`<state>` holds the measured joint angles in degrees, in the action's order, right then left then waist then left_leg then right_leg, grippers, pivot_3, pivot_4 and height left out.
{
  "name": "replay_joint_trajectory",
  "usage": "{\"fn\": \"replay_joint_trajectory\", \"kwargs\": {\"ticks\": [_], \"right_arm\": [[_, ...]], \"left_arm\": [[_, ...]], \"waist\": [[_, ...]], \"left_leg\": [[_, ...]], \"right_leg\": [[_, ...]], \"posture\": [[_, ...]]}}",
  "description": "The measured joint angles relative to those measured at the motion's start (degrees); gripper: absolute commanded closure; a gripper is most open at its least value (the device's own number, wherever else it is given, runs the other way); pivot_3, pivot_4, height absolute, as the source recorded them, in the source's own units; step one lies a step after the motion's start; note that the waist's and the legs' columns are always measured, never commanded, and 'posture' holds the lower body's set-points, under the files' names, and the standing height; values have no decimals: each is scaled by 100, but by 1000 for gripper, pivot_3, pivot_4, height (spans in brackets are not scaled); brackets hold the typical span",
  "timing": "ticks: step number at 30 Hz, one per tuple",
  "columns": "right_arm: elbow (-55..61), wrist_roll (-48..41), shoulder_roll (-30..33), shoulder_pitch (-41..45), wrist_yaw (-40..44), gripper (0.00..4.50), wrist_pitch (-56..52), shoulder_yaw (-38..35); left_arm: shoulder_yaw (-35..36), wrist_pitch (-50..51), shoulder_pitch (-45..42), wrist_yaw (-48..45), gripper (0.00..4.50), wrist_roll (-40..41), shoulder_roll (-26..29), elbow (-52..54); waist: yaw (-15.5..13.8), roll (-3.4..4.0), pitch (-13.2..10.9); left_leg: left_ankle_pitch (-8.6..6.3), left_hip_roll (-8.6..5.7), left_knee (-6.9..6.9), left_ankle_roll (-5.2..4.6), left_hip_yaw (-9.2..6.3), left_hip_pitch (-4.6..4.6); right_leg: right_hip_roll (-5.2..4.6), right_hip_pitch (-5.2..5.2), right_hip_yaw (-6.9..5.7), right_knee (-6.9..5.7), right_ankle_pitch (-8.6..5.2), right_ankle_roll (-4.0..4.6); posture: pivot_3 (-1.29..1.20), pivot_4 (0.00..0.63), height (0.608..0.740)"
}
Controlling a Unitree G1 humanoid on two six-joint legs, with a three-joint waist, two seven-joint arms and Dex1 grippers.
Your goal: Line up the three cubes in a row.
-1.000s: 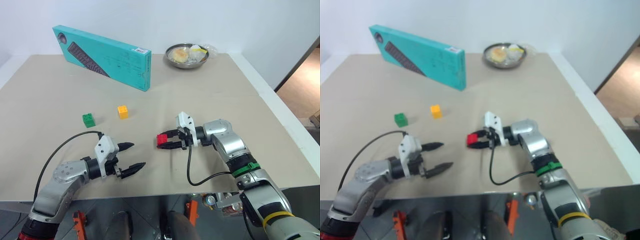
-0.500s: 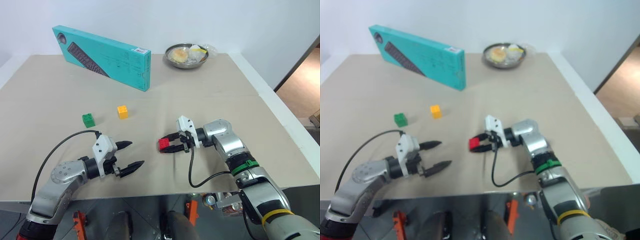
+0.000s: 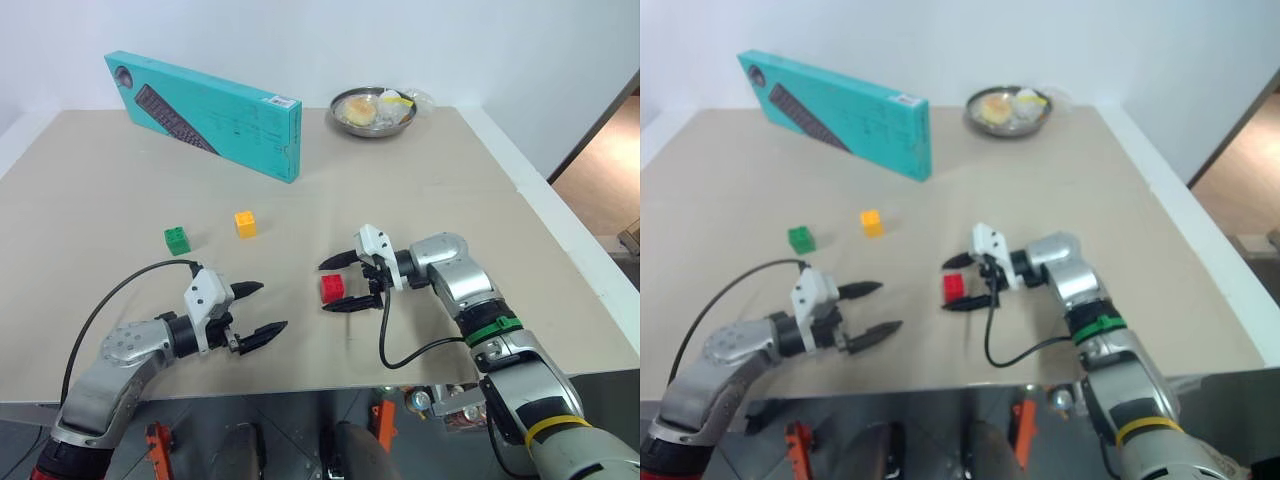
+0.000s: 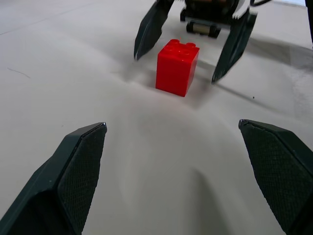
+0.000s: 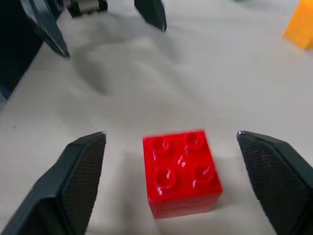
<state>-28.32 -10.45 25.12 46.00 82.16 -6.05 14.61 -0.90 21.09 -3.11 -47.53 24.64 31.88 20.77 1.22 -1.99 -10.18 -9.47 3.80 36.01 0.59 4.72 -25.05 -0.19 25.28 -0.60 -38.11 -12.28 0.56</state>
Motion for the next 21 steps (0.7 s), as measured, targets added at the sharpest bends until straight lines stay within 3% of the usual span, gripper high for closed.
{"fn": "replay_joint_trajectory", "kwargs": {"ticks": [10,17,21], "right_arm": [[2459,-966,-266,-597,-1602,39,-1699,-846],[3006,-1051,-303,-933,-2239,39,-1891,-842],[3068,-997,-289,-962,-2409,39,-1781,-821]], "left_arm": [[898,-234,-94,1363,0,-130,-668,-287],[913,-374,-843,2126,0,-526,-1096,-810],[837,-385,-1395,2235,0,-754,-1071,-1415]], "waist": [[-9,-1,1],[-18,-2,1],[-12,-2,1]], "left_leg": [[0,4,1,1,-5,-2],[1,-8,22,-2,-1,-5],[2,-10,24,-3,4,-4]], "right_leg": [[-17,-2,-5,-1,0,0],[-8,-7,-3,-1,11,-18],[-4,-6,-1,-1,16,-21]], "posture": [[0,150,740],[0,150,740],[0,150,740]]}}
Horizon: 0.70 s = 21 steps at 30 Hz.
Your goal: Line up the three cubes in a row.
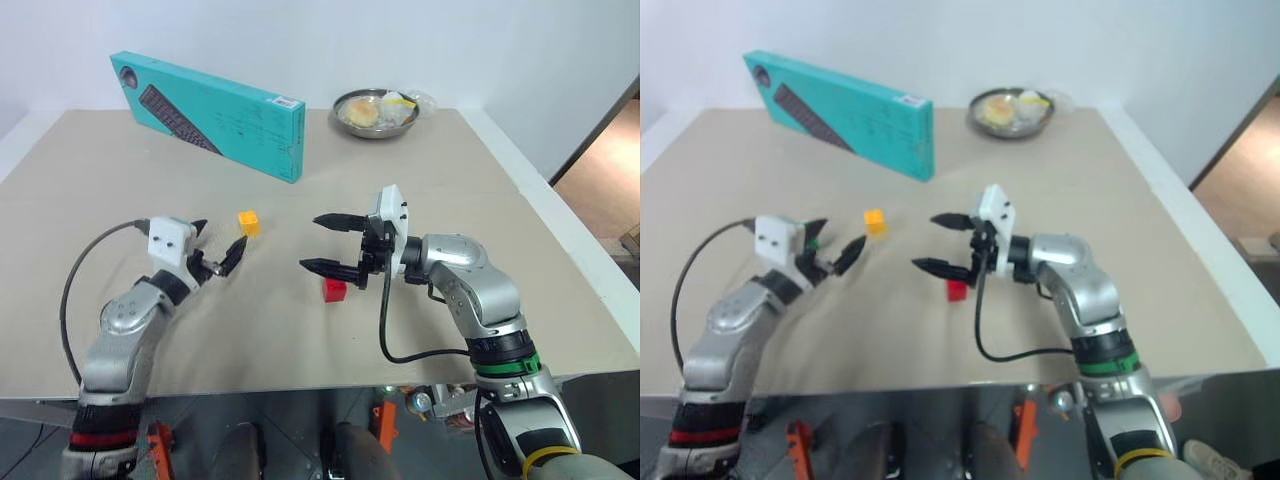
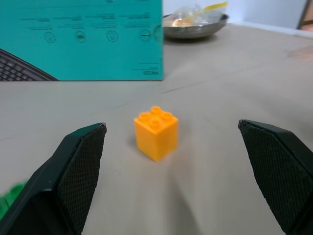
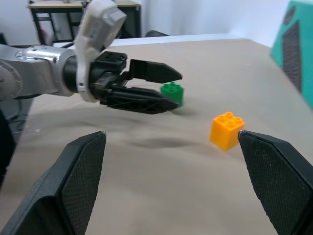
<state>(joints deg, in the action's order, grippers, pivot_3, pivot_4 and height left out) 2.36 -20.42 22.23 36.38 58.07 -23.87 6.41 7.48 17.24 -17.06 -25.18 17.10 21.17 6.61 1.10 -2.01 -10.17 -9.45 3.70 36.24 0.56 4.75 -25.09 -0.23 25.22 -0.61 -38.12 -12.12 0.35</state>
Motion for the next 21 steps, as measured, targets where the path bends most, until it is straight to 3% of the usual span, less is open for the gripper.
{"fn": "replay_joint_trajectory", "kwargs": {"ticks": [13,21], "right_arm": [[28,207,32,-204,-232,39,342,79],[101,216,130,-291,-258,39,386,79]], "left_arm": [[-76,-113,-426,634,0,-502,-241,-677],[543,188,-332,1762,0,-699,-329,248]], "waist": [[11,-1,0],[9,-1,0]], "left_leg": [[0,3,-2,0,2,-1],[-1,4,-3,1,1,0]], "right_leg": [[1,1,5,0,1,-3],[-1,0,7,0,1,-4]], "posture": [[0,150,740],[0,150,740]]}}
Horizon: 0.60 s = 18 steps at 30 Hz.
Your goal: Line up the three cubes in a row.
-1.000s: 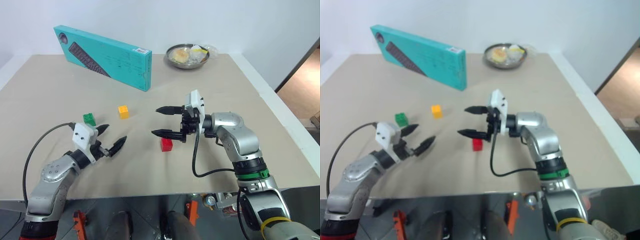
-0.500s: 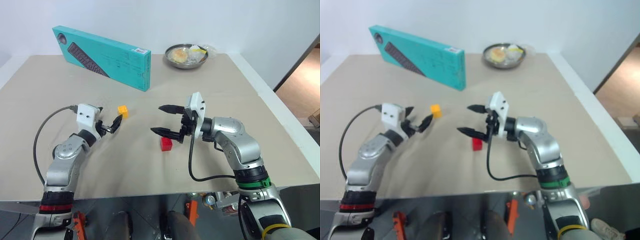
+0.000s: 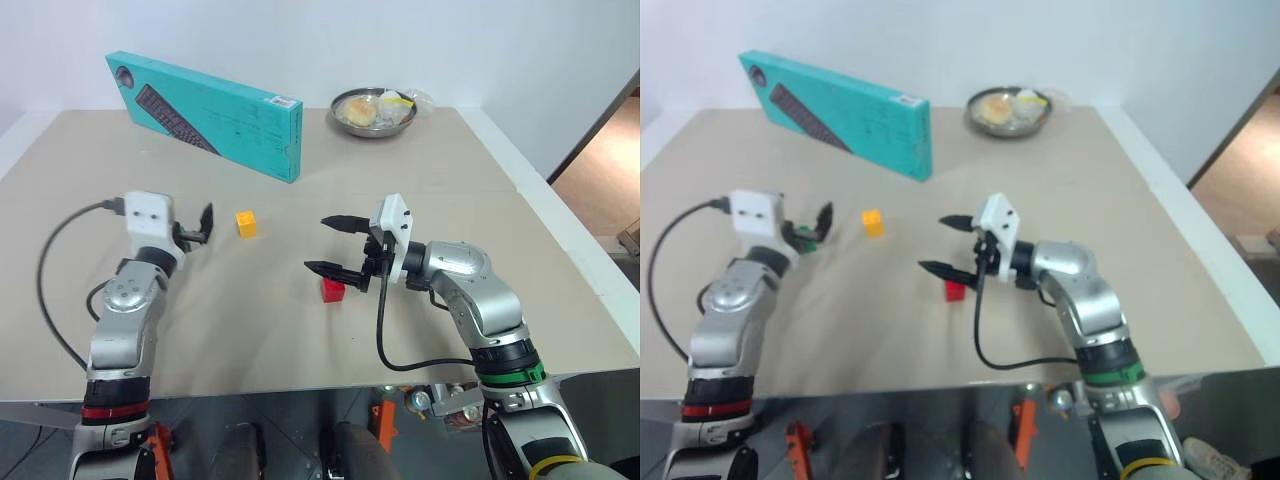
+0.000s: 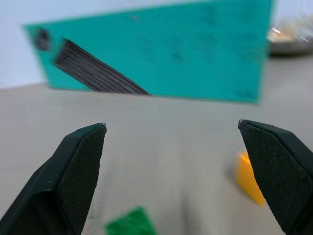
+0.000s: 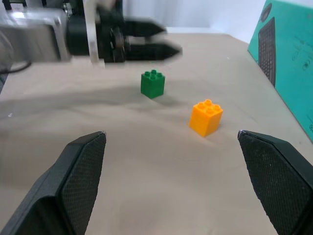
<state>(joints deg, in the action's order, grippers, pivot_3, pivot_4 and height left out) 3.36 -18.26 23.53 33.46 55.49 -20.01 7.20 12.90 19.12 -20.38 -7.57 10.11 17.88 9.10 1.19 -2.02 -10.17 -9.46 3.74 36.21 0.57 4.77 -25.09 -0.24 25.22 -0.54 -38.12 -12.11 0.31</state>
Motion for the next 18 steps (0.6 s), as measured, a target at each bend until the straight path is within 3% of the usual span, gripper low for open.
{"fn": "replay_joint_trajectory", "kwargs": {"ticks": [18], "right_arm": [[-23,64,110,33,54,39,105,109]], "left_arm": [[160,518,107,703,0,37,-396,-803]], "waist": [[-3,-2,0]], "left_leg": [[0,-2,5,-1,-4,-3]], "right_leg": [[2,-1,-5,0,3,0]], "posture": [[0,150,740]]}}
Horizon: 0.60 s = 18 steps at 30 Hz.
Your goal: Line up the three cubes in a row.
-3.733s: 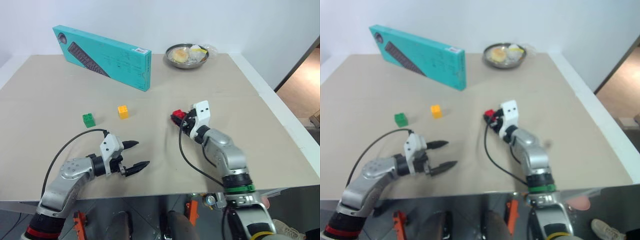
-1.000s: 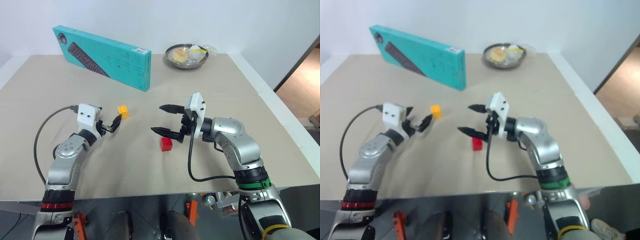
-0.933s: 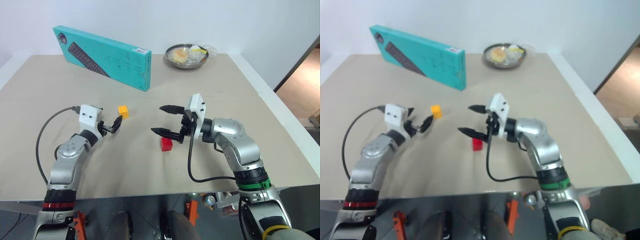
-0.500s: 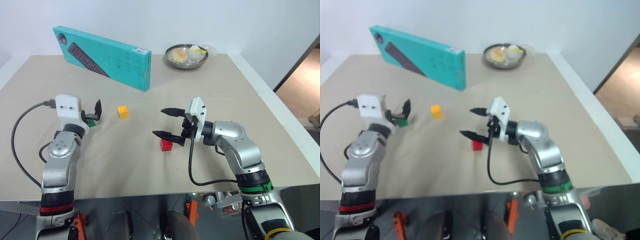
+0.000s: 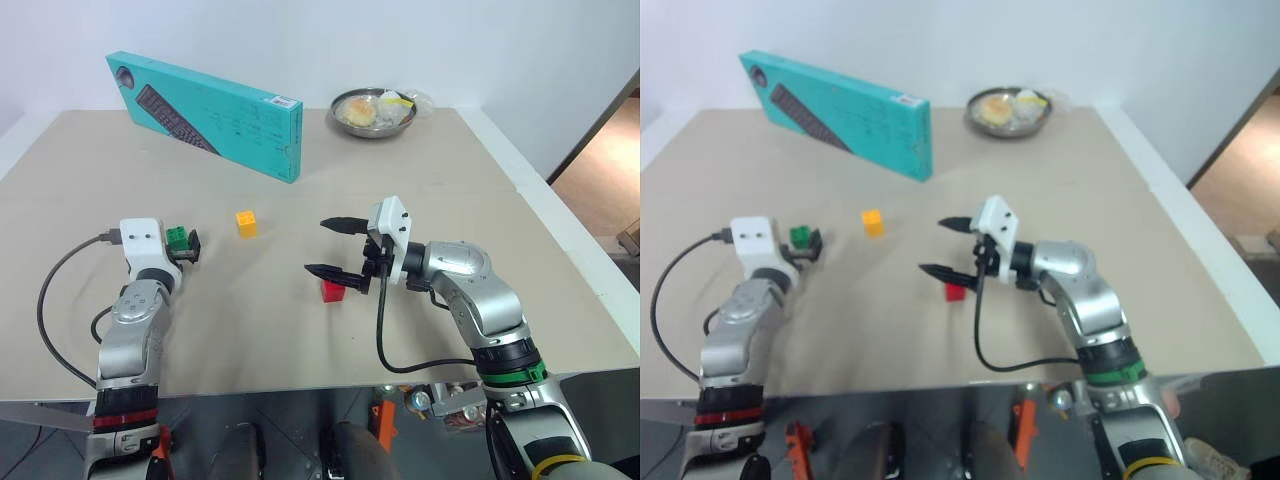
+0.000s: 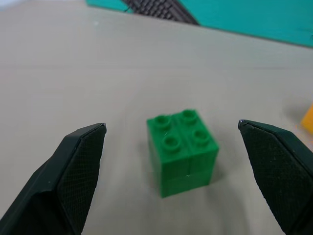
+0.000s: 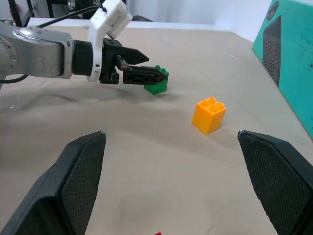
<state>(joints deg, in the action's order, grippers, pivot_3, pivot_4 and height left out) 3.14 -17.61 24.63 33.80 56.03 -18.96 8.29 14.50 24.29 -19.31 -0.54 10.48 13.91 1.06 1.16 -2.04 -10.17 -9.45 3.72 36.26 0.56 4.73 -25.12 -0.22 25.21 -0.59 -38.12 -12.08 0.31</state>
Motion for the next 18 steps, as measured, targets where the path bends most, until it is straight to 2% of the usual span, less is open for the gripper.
{"fn": "replay_joint_trajectory", "kwargs": {"ticks": [1,4,6,9,10,11,18], "right_arm": [[0,0,8,0,-1,39,0,0],[1,0,20,0,-9,0,0,4],[1,1,39,-1,-12,0,0,7],[1,2,57,-1,-15,0,1,7],[1,2,59,-1,-16,0,1,7],[1,2,62,-1,-17,0,3,7],[1,4,76,-1,-14,0,7,7]], "left_arm": [[-1,0,-1,1,0,1,-3,-29],[-4,1,-71,6,762,4,-14,-189],[-9,-1,-93,8,1486,4,-37,-239],[-12,-18,-93,14,2336,-2,-59,-246],[-14,-30,-97,14,2869,-14,-59,-267],[-13,-52,-104,14,3169,-30,-58,-286],[-42,-140,-89,-168,3240,-48,90,-354]], "waist": [[0,0,0],[0,0,0],[0,0,0],[0,-1,0],[0,-1,0],[0,0,0],[0,0,0]], "left_leg": [[0,0,0,0,0,0],[0,-1,1,0,0,0],[0,-1,1,0,2,0],[0,-1,1,0,1,0],[0,0,1,0,1,0],[0,0,0,0,0,0],[0,0,1,0,1,0]], "right_leg": [[0,0,0,0,0,0],[-1,0,1,0,0,0],[-1,0,1,0,0,-1],[-1,0,1,0,0,-1],[-1,0,1,0,0,-1],[0,0,0,0,0,0],[-1,0,0,0,0,0]], "posture": [[0,150,740],[0,150,740],[0,150,740],[0,150,740],[0,150,740],[0,150,740],[0,150,740]]}}
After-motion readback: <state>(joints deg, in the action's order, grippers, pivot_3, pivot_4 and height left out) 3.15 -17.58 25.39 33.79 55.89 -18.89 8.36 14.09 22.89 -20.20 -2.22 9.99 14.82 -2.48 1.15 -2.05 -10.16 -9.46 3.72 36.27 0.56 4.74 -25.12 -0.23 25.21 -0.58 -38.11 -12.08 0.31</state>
